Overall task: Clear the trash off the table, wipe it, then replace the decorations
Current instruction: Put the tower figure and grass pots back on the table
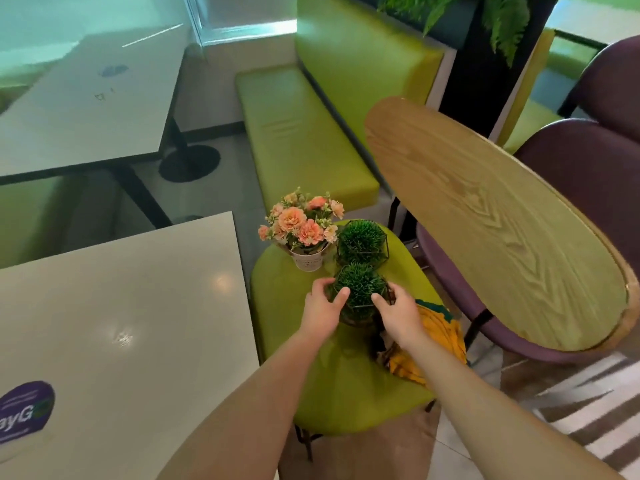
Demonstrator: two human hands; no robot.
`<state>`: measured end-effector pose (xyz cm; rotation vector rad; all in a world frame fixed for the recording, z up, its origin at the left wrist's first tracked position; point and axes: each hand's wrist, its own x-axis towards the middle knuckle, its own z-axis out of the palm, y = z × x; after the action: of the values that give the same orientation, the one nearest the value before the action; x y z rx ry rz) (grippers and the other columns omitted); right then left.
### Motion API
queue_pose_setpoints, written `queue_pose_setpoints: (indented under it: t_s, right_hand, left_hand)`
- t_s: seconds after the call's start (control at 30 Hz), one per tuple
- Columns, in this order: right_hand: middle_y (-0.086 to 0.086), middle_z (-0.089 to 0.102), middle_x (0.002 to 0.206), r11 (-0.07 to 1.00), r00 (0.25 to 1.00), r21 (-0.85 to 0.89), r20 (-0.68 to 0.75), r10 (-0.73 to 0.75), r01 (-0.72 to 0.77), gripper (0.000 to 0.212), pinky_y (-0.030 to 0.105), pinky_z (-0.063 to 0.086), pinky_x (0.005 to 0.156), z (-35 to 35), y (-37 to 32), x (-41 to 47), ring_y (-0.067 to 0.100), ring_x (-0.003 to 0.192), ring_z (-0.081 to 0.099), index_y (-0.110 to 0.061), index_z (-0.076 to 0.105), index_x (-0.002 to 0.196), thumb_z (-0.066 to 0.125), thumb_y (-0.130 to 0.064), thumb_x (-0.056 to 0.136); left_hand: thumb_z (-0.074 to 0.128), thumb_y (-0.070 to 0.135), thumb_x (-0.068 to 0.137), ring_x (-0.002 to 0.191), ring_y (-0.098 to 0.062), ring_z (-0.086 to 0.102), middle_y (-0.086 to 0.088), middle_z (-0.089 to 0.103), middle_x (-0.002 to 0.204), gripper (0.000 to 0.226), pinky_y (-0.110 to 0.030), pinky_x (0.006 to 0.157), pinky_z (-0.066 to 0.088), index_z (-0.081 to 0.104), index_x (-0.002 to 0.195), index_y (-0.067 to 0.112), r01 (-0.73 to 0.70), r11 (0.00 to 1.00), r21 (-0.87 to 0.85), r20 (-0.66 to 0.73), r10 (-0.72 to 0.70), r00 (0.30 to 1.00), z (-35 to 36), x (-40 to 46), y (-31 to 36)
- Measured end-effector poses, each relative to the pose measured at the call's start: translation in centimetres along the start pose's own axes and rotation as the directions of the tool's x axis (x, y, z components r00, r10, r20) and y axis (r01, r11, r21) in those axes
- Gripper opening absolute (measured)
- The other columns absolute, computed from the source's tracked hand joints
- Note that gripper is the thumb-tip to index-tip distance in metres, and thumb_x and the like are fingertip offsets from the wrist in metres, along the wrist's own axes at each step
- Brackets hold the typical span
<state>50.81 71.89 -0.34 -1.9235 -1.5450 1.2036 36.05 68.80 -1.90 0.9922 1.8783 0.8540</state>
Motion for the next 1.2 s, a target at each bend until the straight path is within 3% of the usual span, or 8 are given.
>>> queue_pose_setpoints:
  t_s: [0.07,0.17,0.37,0.57,0.73,0.93,1.1,1.2]
  right_hand:
    - [0.009,0.045,0.146,1.0,1.0,0.008,-0.018,-0.016,0.016,0.056,0.042,0.036,0.11,0.0,0.2,-0.2,0.029,0.136,0.039,-0.016,0.042,0.145,0.06,-0.034,0.096]
    - [0.011,0.044,0.145,0.998,0.997,0.002,-0.03,-0.064,0.064,0.053,0.039,0.035,0.108,0.4,-0.1,-1.2,0.028,0.135,0.039,-0.016,0.044,0.144,0.06,-0.031,0.096]
    - [0.008,0.039,0.15,0.984,0.983,-0.03,0.052,-0.174,0.176,0.054,0.04,0.034,0.109,2.1,-2.1,-4.3,0.027,0.137,0.038,-0.019,0.043,0.146,0.057,-0.037,0.097]
    - [0.002,0.037,0.153,0.96,0.956,-0.087,0.148,-0.252,0.267,0.055,0.048,0.024,0.116,6.1,-5.8,-8.3,0.028,0.145,0.019,-0.026,0.042,0.146,0.053,-0.046,0.096]
    - [0.007,0.044,0.142,0.946,0.906,0.092,0.27,-0.325,0.311,0.053,0.045,0.037,0.111,12.0,-9.5,-12.2,0.023,0.134,0.038,-0.02,0.045,0.144,0.056,-0.039,0.097]
    - [0.007,0.051,0.124,0.927,0.874,0.163,0.311,-0.373,0.337,0.058,0.045,0.048,0.101,19.8,-14.0,-16.8,0.026,0.12,0.051,-0.02,0.055,0.138,0.058,-0.05,0.088]
    - [0.006,0.045,0.12,0.926,0.872,0.175,0.316,-0.374,0.334,0.049,0.029,0.044,0.096,26.0,-17.7,-19.8,0.023,0.114,0.051,-0.017,0.053,0.14,0.062,-0.031,0.094]
    - [0.007,0.046,0.119,0.922,0.866,0.167,0.318,-0.387,0.35,0.048,0.027,0.042,0.093,30.0,-19.8,-21.3,0.023,0.113,0.053,-0.019,0.054,0.14,0.062,-0.027,0.093]
  left_hand:
    - [0.058,0.046,0.094,0.104,-0.021,0.053,-0.009,0.05,0.125,0.044,-0.031,0.086,0.044,0.044,0.132,0.028,0.0,1.0,-0.017,-0.022,-0.001,1.0,0.2,0.1,-0.2]
    - [0.06,0.049,0.092,0.105,-0.024,0.056,-0.01,0.051,0.12,0.037,-0.039,0.094,0.049,0.044,0.123,0.034,0.051,0.992,-0.111,-0.058,-0.057,0.997,0.1,-0.8,-0.6]
    - [0.059,0.065,0.084,0.106,-0.021,0.06,-0.004,0.056,0.121,0.047,-0.043,0.096,0.052,0.047,0.117,0.034,0.067,0.969,-0.239,-0.158,-0.107,0.982,-3.3,-3.5,-1.7]
    - [0.066,0.064,0.08,0.102,-0.023,0.063,-0.008,0.06,0.115,0.052,-0.043,0.092,0.054,0.05,0.114,0.028,0.081,0.956,-0.281,-0.286,-0.164,0.944,-10.0,-6.5,-3.8]
    - [0.075,0.053,0.077,0.1,-0.023,0.064,-0.01,0.06,0.114,0.044,-0.044,0.089,0.056,0.053,0.106,0.027,0.089,0.926,-0.367,-0.362,-0.23,0.903,-17.7,-8.9,-6.8]
    - [0.079,0.045,0.074,0.099,-0.02,0.064,-0.009,0.06,0.114,0.041,-0.046,0.09,0.055,0.054,0.102,0.029,0.092,0.918,-0.386,-0.406,-0.258,0.877,-26.9,-11.2,-11.1]
    - [0.078,0.038,0.08,0.102,-0.019,0.061,-0.007,0.058,0.117,0.043,-0.045,0.093,0.054,0.053,0.112,0.023,0.098,0.918,-0.385,-0.414,-0.266,0.871,-34.2,-11.8,-14.7]
    - [0.075,0.04,0.082,0.106,-0.02,0.06,-0.008,0.055,0.124,0.042,-0.044,0.094,0.053,0.053,0.114,0.023,0.104,0.919,-0.38,-0.438,-0.278,0.855,-38.0,-11.5,-17.0]
